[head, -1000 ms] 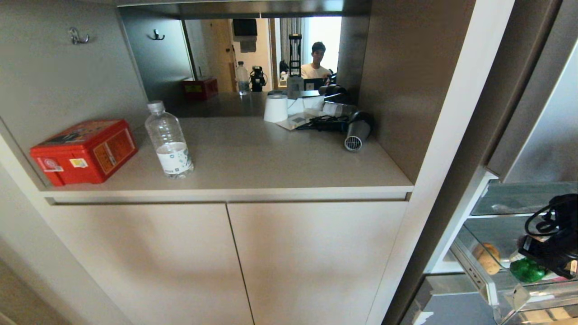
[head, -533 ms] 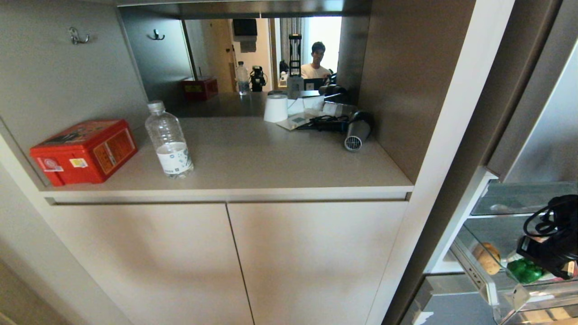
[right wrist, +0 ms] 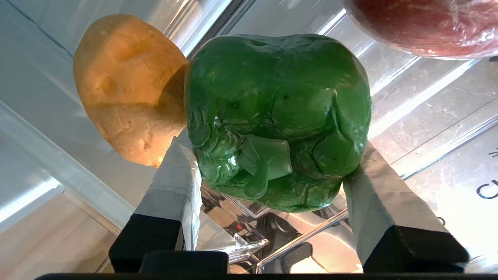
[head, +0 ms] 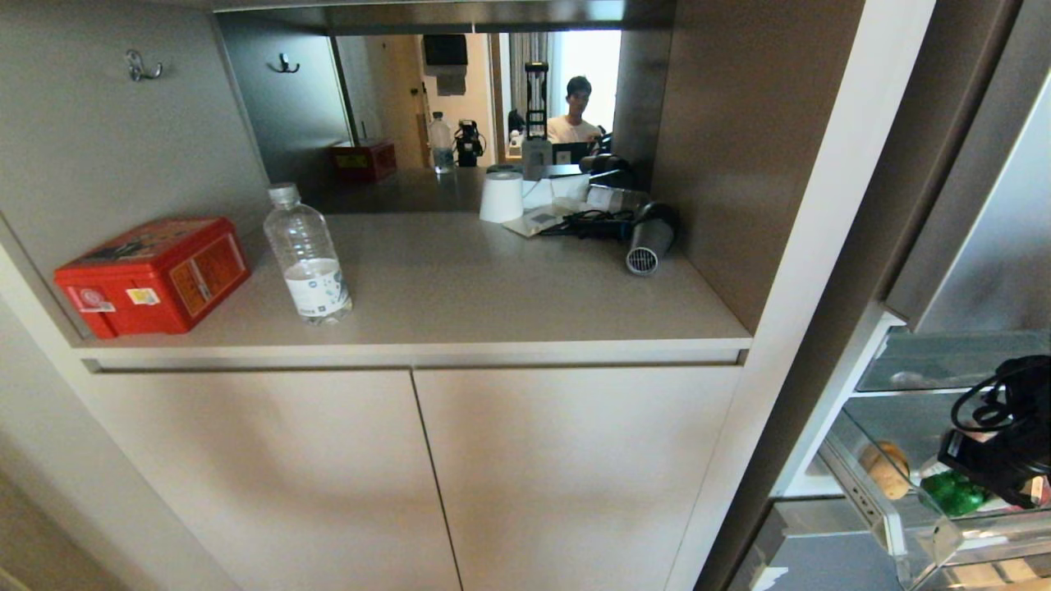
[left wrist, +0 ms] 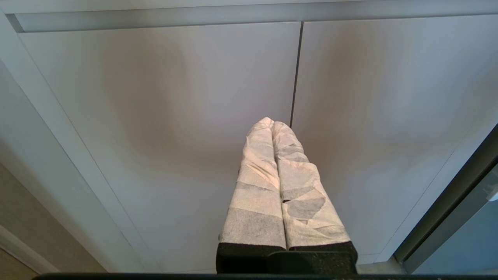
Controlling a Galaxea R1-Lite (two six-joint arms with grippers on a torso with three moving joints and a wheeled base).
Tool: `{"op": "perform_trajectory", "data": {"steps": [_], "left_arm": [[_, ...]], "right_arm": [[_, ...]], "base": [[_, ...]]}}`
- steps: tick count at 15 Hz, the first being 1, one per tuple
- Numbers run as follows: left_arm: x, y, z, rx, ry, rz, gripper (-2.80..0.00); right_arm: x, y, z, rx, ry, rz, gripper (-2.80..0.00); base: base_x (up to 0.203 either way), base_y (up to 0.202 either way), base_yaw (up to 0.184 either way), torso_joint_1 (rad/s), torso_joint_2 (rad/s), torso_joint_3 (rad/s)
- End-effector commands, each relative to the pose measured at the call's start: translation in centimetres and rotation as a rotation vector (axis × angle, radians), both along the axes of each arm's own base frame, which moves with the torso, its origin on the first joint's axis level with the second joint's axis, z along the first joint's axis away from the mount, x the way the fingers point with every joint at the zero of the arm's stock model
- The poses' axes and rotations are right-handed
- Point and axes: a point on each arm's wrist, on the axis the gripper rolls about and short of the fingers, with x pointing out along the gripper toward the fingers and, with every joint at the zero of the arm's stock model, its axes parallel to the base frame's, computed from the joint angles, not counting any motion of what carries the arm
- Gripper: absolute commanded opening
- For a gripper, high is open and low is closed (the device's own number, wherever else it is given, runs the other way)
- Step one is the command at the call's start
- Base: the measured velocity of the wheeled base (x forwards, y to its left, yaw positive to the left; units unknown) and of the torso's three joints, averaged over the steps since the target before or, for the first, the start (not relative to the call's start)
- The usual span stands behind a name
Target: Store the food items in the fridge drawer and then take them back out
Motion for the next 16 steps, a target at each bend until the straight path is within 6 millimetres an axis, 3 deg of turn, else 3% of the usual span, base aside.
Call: {"op": "perform_trajectory", "data": {"steps": [1,2,16], "left_arm": [[0.08,0.00,-0.29,0.000,0.010,0.000,-2.80],[0.08,0.00,-0.29,0.000,0.010,0.000,-2.80],[0.08,0.00,-0.29,0.000,0.010,0.000,-2.80]], "right_arm": [[0.02,-0.01,-0.01,0.001,0.000,-0.001,-2.18],[0.02,-0.01,-0.01,0.001,0.000,-0.001,0.00],[0.00,-0.14,-0.11,0.002,0.000,-0.010,0.00]], "base": [[0.000,0.000,0.000,0.000,0.00,0.000],[0.000,0.000,0.000,0.000,0.00,0.000],[0.000,0.000,0.000,0.000,0.00,0.000]]}}
